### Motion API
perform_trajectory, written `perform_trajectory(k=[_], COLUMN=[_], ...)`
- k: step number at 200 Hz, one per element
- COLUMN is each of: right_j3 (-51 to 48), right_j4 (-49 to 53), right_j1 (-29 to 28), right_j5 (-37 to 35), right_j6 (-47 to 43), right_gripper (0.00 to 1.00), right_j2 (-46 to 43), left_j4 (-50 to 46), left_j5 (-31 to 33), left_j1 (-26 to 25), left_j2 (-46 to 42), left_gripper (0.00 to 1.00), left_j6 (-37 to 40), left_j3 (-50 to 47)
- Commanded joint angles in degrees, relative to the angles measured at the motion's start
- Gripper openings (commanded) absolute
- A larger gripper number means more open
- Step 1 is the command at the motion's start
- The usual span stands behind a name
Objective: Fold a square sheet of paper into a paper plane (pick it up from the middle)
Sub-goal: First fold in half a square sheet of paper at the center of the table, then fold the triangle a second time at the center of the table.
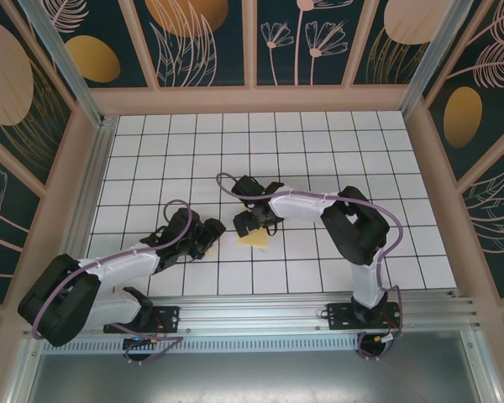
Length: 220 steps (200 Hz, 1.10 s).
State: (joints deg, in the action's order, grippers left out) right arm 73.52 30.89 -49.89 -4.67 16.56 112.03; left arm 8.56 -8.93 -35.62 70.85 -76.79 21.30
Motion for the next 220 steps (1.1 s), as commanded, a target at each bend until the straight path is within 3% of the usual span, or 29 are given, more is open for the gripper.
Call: perform_trajectory(k=[1, 101, 182, 220], right_j3=[-0.4, -4.7, -9.1, -9.9], right_j4=[1.4, -2.1, -6.6, -6.9], right_j1=[-0.2, 3.4, 7.6, 8.8], right_j5=[0.5, 7.5, 15.4, 15.8], right_j6=[-0.6, -0.5, 0.1, 0.3], right_gripper=[0.95, 0.65, 0.55, 0.53], right_j2=[2.0, 2.5, 2.3, 3.2], left_j4=[-0.5, 1.8, 6.0, 4.9], left_j5=[0.0, -4.8, -8.3, -7.6], left_j1=[0.4, 0.3, -2.9, -4.7], left_j2=[-0.8, 5.4, 10.9, 13.7], left_gripper=[0.7, 0.66, 0.6, 0.58], left_j6=[-0.7, 4.9, 5.6, 4.6], left_j3=[-0.5, 6.2, 8.4, 9.5])
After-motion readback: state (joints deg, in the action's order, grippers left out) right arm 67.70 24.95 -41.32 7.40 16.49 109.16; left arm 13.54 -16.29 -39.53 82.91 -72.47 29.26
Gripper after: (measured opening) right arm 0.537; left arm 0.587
